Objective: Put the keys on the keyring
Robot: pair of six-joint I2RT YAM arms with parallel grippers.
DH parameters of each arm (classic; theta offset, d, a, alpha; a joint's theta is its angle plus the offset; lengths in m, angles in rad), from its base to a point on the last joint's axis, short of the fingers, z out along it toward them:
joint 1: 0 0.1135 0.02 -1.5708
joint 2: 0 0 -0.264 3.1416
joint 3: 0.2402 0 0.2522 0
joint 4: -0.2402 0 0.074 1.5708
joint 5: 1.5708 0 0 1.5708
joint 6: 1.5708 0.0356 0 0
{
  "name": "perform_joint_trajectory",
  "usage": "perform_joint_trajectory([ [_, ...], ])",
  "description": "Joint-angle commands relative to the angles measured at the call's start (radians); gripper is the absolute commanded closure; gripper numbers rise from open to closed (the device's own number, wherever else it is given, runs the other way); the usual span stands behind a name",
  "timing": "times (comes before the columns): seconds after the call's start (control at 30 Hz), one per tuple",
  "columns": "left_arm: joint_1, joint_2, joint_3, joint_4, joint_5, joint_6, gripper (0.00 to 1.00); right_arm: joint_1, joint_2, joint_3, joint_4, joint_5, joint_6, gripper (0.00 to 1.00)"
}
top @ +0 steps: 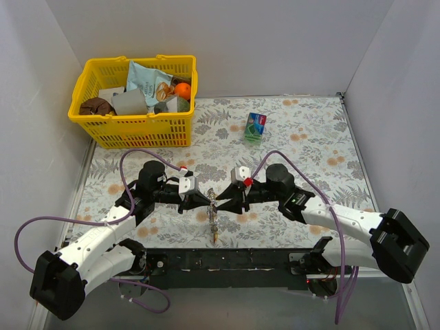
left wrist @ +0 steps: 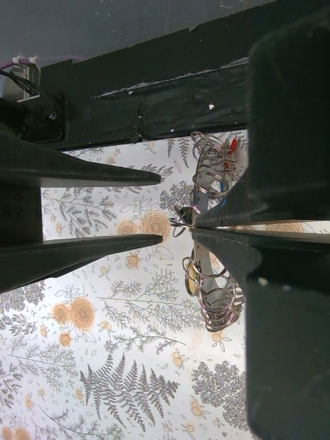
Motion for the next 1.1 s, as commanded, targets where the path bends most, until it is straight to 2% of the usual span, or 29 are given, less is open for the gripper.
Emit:
perform_joint_trajectory([
  [0.0,-0.005,-0.025,0.016,0.036,0.031,0.013,1.0,0.011,0.027,0.054,0.067,-0.029,0.032,0.6],
  [0.37,-0.003,-0.027,0.016,0.036,0.033,0.013,1.0,0.022,0.05,0.063,0.073,-0.011,0.043,0.62],
  [0.6,-0.005,-0.034,0.014,0.036,0.03,0.013,1.0,0.024,0.076,0.078,0.049,-0.012,0.046,0.72],
  [0.73,-0.005,-0.036,0.014,0.036,0.031,0.013,1.0,0.027,0.086,0.081,0.049,-0.006,0.046,0.74],
  [0.97,-0.003,-0.039,0.011,0.036,0.024,0.015,1.0,0.027,0.101,0.114,-0.028,0.003,0.024,0.97],
  [1.07,-0.005,-0.044,0.011,0.036,0.01,0.012,1.0,0.027,0.106,0.127,-0.088,0.024,0.007,0.99],
])
